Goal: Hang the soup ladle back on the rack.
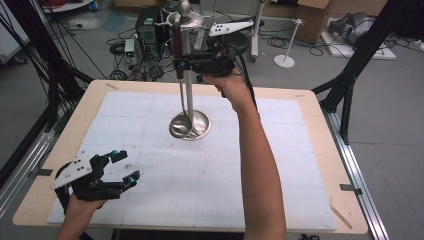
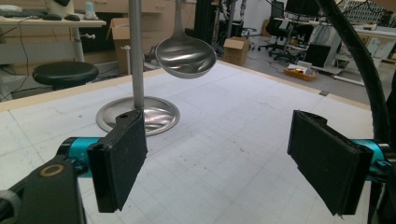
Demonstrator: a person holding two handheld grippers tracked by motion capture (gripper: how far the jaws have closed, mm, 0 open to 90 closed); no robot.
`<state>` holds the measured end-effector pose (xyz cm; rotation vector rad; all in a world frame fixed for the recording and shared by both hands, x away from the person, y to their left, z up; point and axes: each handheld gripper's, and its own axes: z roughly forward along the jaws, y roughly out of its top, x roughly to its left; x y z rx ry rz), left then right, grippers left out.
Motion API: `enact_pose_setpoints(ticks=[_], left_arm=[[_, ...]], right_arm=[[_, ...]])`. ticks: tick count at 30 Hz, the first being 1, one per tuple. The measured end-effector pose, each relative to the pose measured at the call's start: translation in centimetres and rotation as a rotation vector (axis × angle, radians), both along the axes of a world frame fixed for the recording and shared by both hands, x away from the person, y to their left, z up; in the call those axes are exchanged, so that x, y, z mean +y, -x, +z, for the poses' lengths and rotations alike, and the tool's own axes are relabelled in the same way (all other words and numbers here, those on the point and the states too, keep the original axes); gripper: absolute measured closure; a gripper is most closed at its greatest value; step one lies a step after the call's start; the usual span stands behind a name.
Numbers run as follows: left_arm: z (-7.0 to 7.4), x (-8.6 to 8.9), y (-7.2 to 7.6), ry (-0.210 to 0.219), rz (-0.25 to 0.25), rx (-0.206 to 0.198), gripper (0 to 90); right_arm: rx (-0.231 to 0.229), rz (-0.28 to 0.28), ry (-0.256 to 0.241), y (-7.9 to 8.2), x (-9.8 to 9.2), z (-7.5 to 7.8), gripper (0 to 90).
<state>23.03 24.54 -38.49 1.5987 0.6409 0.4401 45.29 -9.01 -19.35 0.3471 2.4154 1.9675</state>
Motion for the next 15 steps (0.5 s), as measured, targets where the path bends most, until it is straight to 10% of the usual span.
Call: enact_pose_setpoints(ticks=[15], left_arm=[[0.02,0.35,-0.03,0.005,0.004,0.004,20.4]], right_arm=[[0.004,0.029,0.002,-0.95,-0.05,-0.08,74.0]])
